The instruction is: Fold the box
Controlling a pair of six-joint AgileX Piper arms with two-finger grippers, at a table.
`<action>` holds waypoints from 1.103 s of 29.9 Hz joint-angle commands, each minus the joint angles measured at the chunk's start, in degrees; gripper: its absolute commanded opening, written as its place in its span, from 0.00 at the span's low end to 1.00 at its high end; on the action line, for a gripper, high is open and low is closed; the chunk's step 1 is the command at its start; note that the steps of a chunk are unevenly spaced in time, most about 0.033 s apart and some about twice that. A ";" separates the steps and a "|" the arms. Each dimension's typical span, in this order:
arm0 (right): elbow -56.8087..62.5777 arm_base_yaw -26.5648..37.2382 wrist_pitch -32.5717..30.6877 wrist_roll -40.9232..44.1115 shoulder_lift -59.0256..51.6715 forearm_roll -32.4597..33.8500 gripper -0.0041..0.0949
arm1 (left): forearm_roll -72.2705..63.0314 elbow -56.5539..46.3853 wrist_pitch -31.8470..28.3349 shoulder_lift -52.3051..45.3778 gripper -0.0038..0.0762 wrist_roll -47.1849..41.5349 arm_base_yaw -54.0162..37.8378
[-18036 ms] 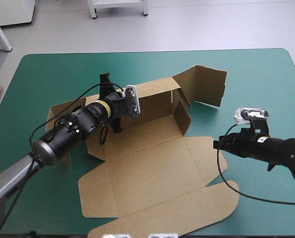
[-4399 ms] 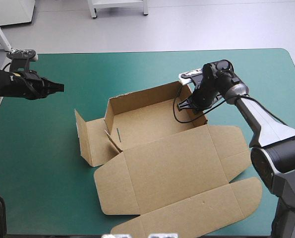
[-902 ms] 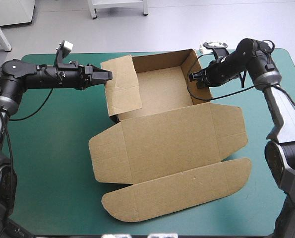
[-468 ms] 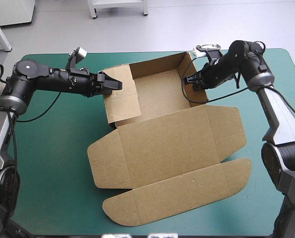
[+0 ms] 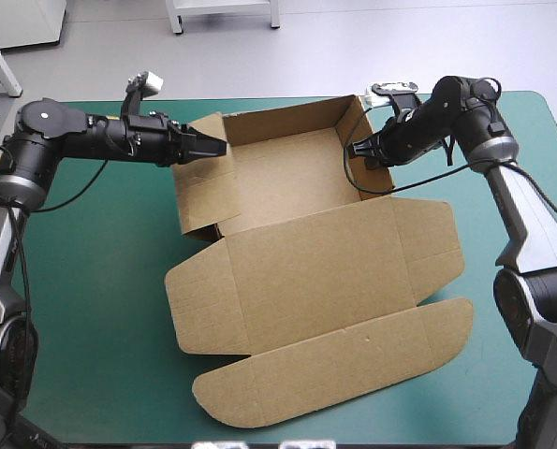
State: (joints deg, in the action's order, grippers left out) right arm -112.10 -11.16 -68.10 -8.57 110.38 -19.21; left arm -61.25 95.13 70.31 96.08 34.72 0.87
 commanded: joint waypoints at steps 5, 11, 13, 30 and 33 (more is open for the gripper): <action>-1.62 0.11 2.14 1.70 -3.31 2.26 0.03 | -5.25 18.70 2.25 -3.69 0.04 2.15 0.29; -1.73 0.11 2.35 1.84 -3.31 2.04 0.03 | 13.61 29.12 0.22 -3.69 0.04 -7.70 -0.68; -1.73 0.70 3.04 1.84 -3.87 1.20 0.03 | 20.65 29.12 0.20 -3.69 0.04 -10.96 -2.25; -5.69 14.04 -1.33 -6.00 -9.23 -21.33 0.03 | 2.31 8.89 0.09 -2.75 0.04 -3.11 -31.91; -5.69 14.14 -1.33 -7.19 -9.80 -23.95 0.03 | -7.08 3.92 3.88 -1.18 0.04 1.19 -33.38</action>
State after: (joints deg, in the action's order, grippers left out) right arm -115.62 2.67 -70.87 -14.46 104.66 -35.59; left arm -56.34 101.46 71.27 95.95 32.10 -31.46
